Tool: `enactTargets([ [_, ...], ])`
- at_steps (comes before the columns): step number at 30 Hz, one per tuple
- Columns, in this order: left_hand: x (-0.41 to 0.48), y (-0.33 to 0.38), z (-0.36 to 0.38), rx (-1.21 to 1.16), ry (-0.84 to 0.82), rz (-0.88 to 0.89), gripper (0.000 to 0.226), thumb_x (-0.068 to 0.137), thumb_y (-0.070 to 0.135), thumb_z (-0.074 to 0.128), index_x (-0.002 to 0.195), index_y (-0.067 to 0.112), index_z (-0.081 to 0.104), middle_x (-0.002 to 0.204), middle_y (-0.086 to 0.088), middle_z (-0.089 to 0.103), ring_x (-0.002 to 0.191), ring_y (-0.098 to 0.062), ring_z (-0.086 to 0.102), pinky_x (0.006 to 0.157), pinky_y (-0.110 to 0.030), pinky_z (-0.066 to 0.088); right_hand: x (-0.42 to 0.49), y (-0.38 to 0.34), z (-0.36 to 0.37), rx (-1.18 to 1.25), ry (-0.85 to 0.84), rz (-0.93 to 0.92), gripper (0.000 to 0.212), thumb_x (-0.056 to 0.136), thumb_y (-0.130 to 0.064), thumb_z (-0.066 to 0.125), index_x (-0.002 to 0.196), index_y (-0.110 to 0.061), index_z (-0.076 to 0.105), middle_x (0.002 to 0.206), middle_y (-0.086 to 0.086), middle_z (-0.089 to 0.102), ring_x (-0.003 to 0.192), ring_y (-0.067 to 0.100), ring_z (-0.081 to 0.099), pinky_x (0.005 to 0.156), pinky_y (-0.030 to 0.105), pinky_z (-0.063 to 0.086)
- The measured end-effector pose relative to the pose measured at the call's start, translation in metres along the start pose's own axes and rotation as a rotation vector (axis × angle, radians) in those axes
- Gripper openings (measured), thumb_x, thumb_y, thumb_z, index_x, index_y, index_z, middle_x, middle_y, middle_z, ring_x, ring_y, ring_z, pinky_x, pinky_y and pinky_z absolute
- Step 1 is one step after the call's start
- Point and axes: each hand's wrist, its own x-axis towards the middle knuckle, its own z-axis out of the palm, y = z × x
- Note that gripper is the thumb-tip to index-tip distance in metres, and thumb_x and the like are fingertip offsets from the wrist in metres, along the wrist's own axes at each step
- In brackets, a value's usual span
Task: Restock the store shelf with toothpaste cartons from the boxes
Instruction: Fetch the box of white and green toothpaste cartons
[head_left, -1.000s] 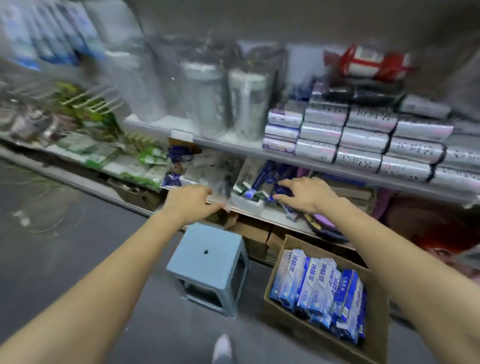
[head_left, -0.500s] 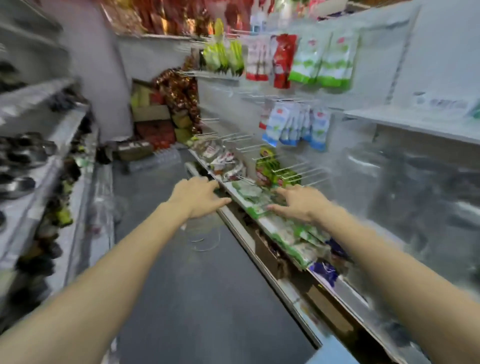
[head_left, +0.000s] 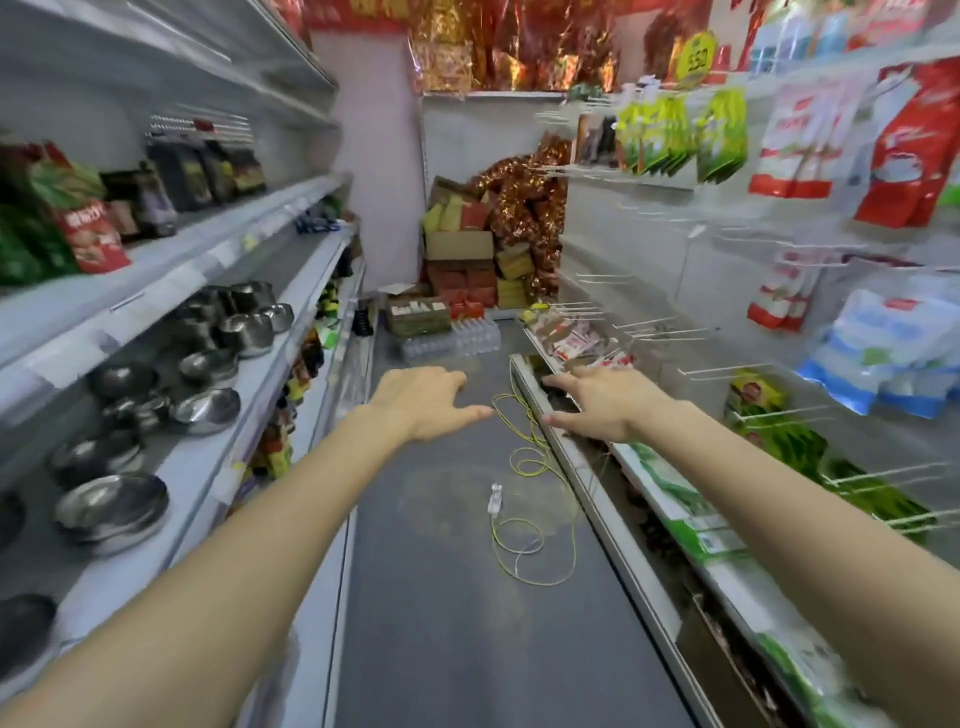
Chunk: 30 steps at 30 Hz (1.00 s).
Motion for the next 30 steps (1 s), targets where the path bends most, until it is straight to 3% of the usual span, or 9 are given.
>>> enactTargets([
  [3,0.072,-0.044,0.011,0.036,0.005,-0.023,0.066,0.089,0.071,0.034,0.13,0.021,0.05,0.126,-0.004,0.058,0.117,-0.025,0.054,0.088,-0.035,0.044,0.098,0.013,0.011,-0.013,-0.034,-0.029,0.069,0.09,-0.068,0.033,0.147,-0.03,0.027,0.147,0.007,0.038,0.133,0.026,0.04,0.106,0.041,0.034],
  [6,0.139,-0.086,0.023,0.09,-0.041,-0.021,0.067,0.09,0.069,0.034,0.136,0.022,0.044,0.129,-0.006,0.056,0.116,-0.027,0.053,0.084,-0.035,0.042,0.192,0.027,0.015,0.044,-0.038,-0.043,0.068,0.089,-0.07,0.033,0.145,-0.031,0.03,0.146,0.006,0.039,0.131,0.028,0.042,0.101,0.042,0.037],
  [10,0.213,-0.147,0.042,0.107,-0.077,-0.025,0.069,0.09,0.07,0.033,0.14,0.024,0.039,0.134,-0.006,0.05,0.121,-0.027,0.049,0.092,-0.038,0.042,0.307,0.036,0.015,0.096,-0.101,-0.046,0.069,0.09,-0.068,0.033,0.148,-0.031,0.025,0.152,0.007,0.03,0.136,0.028,0.036,0.105,0.041,0.032],
  [16,0.327,-0.273,0.076,0.088,-0.118,-0.14,0.07,0.09,0.071,0.033,0.142,0.024,0.037,0.135,-0.005,0.05,0.12,-0.026,0.049,0.093,-0.04,0.044,0.492,0.014,0.026,0.083,-0.141,-0.132,0.071,0.086,-0.072,0.036,0.147,-0.037,0.025,0.155,0.002,0.028,0.138,0.027,0.034,0.109,0.044,0.031],
  [20,0.415,-0.358,0.105,0.109,-0.132,-0.172,0.07,0.09,0.07,0.034,0.141,0.023,0.039,0.131,-0.007,0.053,0.118,-0.027,0.052,0.087,-0.038,0.046,0.617,-0.007,0.047,-0.018,-0.149,-0.214,0.072,0.088,-0.07,0.036,0.148,-0.032,0.025,0.153,0.004,0.03,0.137,0.028,0.036,0.108,0.043,0.03],
  [24,0.512,-0.44,0.115,0.074,-0.145,-0.196,0.07,0.09,0.069,0.034,0.144,0.024,0.037,0.139,-0.008,0.049,0.126,-0.027,0.048,0.095,-0.04,0.04,0.743,-0.007,0.047,0.003,-0.182,-0.167,0.073,0.087,-0.07,0.039,0.148,-0.033,0.026,0.152,0.004,0.033,0.137,0.026,0.037,0.108,0.041,0.032],
  [30,0.639,-0.537,0.121,0.03,-0.155,-0.207,0.068,0.091,0.069,0.035,0.141,0.023,0.039,0.144,-0.007,0.044,0.126,-0.028,0.047,0.091,-0.039,0.041,0.898,0.009,0.027,0.051,-0.204,-0.119,0.072,0.087,-0.071,0.038,0.148,-0.035,0.024,0.153,0.003,0.031,0.137,0.026,0.036,0.105,0.042,0.034],
])
